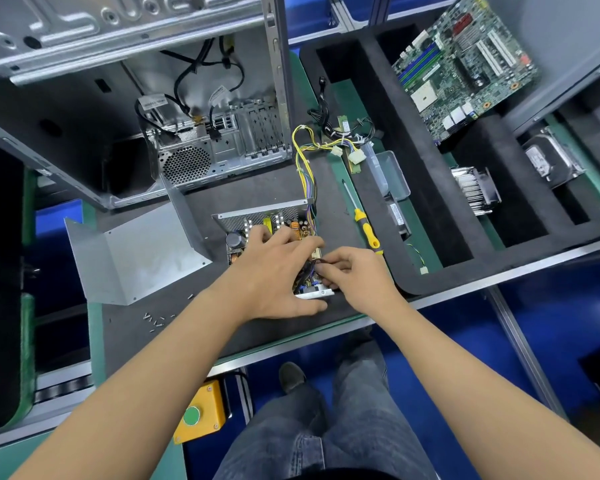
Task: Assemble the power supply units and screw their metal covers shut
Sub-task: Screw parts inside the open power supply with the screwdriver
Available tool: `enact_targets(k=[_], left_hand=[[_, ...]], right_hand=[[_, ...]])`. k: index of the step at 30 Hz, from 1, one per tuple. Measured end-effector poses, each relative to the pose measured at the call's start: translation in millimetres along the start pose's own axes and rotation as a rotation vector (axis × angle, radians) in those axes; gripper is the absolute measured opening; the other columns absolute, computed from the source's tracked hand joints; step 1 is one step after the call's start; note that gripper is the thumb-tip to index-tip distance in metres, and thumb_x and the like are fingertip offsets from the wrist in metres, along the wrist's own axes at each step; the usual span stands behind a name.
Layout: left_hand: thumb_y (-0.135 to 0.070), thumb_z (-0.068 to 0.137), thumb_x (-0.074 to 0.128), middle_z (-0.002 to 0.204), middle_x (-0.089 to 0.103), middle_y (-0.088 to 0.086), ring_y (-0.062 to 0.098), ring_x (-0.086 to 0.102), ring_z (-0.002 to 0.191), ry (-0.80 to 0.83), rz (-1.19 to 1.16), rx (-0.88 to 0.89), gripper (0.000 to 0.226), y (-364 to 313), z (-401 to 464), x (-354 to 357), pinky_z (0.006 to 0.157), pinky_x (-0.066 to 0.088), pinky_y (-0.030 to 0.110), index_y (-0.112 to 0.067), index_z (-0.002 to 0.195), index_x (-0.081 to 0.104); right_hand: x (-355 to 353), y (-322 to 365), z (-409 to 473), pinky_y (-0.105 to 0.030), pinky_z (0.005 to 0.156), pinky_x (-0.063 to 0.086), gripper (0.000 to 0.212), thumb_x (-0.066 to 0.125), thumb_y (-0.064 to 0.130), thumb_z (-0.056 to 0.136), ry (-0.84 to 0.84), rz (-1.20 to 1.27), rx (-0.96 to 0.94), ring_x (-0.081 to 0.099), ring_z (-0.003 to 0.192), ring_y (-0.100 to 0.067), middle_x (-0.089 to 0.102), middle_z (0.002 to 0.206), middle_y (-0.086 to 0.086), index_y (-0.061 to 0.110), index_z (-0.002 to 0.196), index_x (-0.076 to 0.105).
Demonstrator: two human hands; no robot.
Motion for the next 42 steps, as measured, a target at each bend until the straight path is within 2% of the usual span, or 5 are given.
enact_targets(k=[16,22,27,34,42], left_hand=[[-0.079,0.07,0.053,0.108,0.063,-0.007,0.018,0.042,0.116,0.042,-0.035,-0.03,0.086,2.4,0.0,3.9,0.098,0.027,0.046,-0.028,0.137,0.038],[-0.079,0.069,0.053,0.105,0.062,-0.006,0.018,0.042,0.116,0.04,-0.053,-0.031,0.085,3.6,-0.2,6.1,0.097,0.027,0.047,-0.029,0.136,0.038],[-0.079,0.068,0.05,0.104,0.062,-0.006,0.019,0.042,0.116,0.036,-0.058,-0.028,0.085,3.6,0.0,6.7,0.097,0.028,0.048,-0.029,0.136,0.037],[-0.076,0.068,0.054,0.104,0.062,-0.005,0.02,0.044,0.114,0.019,-0.095,-0.022,0.083,3.5,-1.2,5.4,0.097,0.029,0.05,-0.028,0.134,0.039],[-0.077,0.068,0.052,0.103,0.063,-0.006,0.02,0.045,0.113,0.015,-0.089,-0.014,0.083,4.3,-1.0,7.5,0.096,0.031,0.051,-0.027,0.133,0.04]], right_hand=[[-3.8,1.4,-3.5,-0.02,0.064,0.052,0.009,0.079,0.023,0.083,-0.074,-0.194,-0.007,0.066,0.066,-0.007,0.072,0.07,0.003,0.018,0.079,0.072],[-4.1,3.4,-4.4,-0.011,0.061,0.046,0.016,0.079,0.022,0.082,-0.084,-0.217,-0.033,0.062,0.061,0.003,0.069,0.067,0.009,0.028,0.072,0.068],[2.3,13.7,-4.5,-0.002,0.061,0.043,0.004,0.077,0.017,0.085,0.023,-0.363,-0.125,0.06,0.065,0.012,0.065,0.07,0.015,0.016,0.088,0.075],[8.0,40.1,-10.9,-0.032,0.073,0.052,0.011,0.07,0.01,0.089,0.086,-0.582,-0.348,0.058,0.072,-0.019,0.059,0.076,0.001,0.007,0.098,0.075],[5.7,33.0,-11.3,-0.004,0.065,0.042,0.011,0.072,0.01,0.087,0.065,-0.517,-0.324,0.057,0.068,-0.012,0.063,0.076,0.002,0.008,0.097,0.075]])
Point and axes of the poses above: each hand's wrist, its own z-axis towards the middle knuckle, its own x-axis out of the palm, y = z × x, the point moved 9 cm from there along z, towards the middle knuckle
